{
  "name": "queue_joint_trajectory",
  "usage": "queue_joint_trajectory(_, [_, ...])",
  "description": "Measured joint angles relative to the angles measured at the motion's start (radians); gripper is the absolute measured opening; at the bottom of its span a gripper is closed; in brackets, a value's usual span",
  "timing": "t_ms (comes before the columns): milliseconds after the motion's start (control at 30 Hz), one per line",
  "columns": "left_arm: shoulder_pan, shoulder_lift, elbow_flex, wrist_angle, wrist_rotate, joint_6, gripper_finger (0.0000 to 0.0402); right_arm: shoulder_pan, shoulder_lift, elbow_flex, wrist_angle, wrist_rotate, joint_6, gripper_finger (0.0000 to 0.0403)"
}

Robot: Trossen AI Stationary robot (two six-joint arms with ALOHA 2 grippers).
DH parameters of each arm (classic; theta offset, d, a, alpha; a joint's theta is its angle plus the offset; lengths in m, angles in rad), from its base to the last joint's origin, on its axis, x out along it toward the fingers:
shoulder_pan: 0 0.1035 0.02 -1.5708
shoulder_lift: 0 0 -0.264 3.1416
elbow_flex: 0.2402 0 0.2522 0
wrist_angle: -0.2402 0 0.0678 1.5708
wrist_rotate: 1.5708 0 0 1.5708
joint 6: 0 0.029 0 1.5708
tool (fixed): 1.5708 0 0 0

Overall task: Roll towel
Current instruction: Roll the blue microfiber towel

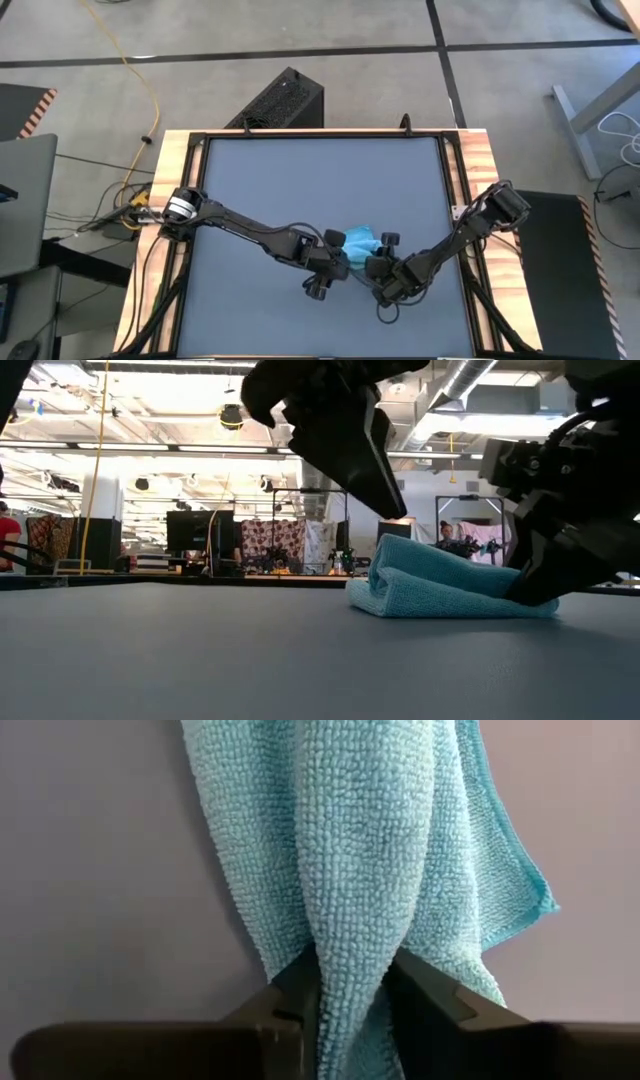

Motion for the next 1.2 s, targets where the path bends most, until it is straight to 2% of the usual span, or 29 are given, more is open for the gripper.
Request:
queue_joint_trajectory(267, [0.019,0.003,0.000,0.001,-0.012,-0.028,0.0183,-0.017,0.000,-0.001,0.001,-0.017,0.000,0.0119])
queue_joint_trajectory(433, [0.013,0.073,0.000,0.036,-0.030,-0.052,0.0184,-0.019,0.000,-0.001,0.004,-0.017,-0.005,0.0119])
queue_joint_trajectory(600, [-0.028,0.152,0.027,0.014,-0.287,0.004,0.0184,-0.018,0.001,-0.001,0.002,-0.015,0.002,0.0119])
queue_joint_trajectory(700, [-0.041,0.193,0.049,-0.011,-0.358,0.010,0.0184,-0.014,0.001,-0.001,0.000,-0.014,0.008,0.0119])
queue_joint_trajectory(867, [-0.020,0.197,0.055,-0.013,-0.311,-0.128,0.0184,-0.014,0.001,-0.001,-0.011,-0.014,0.026,0.0119])
queue_joint_trajectory(1033, [0.011,0.196,0.055,-0.019,-0.225,-0.338,0.0182,-0.014,0.001,-0.001,-0.015,-0.015,0.026,0.0119])
queue_joint_trajectory(1200, [0.020,0.196,0.059,-0.042,-0.179,-0.512,0.0147,-0.015,-0.007,-0.001,-0.029,-0.016,0.022,0.0115])
